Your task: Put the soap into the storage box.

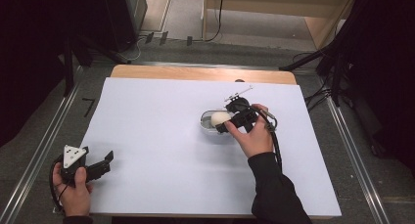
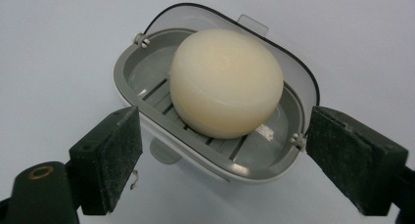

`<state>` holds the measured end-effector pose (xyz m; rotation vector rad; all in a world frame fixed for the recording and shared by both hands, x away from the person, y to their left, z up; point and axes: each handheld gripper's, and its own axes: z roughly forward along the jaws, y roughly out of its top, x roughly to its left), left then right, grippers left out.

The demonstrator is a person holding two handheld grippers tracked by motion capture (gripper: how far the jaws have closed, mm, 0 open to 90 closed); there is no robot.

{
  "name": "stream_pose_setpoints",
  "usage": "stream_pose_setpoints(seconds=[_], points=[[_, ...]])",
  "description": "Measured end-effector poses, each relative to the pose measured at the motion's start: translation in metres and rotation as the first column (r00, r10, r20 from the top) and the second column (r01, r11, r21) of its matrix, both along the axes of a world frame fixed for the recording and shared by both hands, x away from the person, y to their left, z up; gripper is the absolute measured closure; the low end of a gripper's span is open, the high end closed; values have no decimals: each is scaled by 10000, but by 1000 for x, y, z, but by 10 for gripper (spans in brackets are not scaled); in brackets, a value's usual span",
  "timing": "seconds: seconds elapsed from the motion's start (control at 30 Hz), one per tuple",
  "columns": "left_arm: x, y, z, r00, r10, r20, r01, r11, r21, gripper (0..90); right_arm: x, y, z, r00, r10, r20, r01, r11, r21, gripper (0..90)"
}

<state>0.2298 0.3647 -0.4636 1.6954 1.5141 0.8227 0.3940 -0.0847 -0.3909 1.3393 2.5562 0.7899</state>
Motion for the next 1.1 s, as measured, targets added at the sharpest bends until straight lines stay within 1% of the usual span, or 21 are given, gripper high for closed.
stream_pose_setpoints(seconds=[0.3,0.47,0.67,0.8,0.87,1.0,1.1], points=[[0,0,0,10000,5,-10,-4,10000,11,144,-5,-14,-3,9996,-270,-59,270,9996,-18,141],[0,0,0,10000,-5,-1,5,10000,9,144,-8,-25,-4,9993,-377,37,377,9993,-11,142],[0,0,0,10000,1,4,-1,10000,5,144,-12,-38,-5,9981,-623,7,623,9980,83,142],[0,0,0,10000,-2,12,2,10000,9,144,-15,-46,-8,9973,-740,-13,740,9972,107,142],[0,0,0,10000,-2,12,2,10000,14,144,-16,-49,-9,9972,-751,60,751,9971,87,142],[0,0,0,10000,-11,19,11,10000,6,144,-20,-55,-12,9961,-880,2,880,9960,137,142],[0,0,0,10000,-10,23,10,10000,2,144,-23,-60,-16,9961,-879,15,879,9961,65,142]])
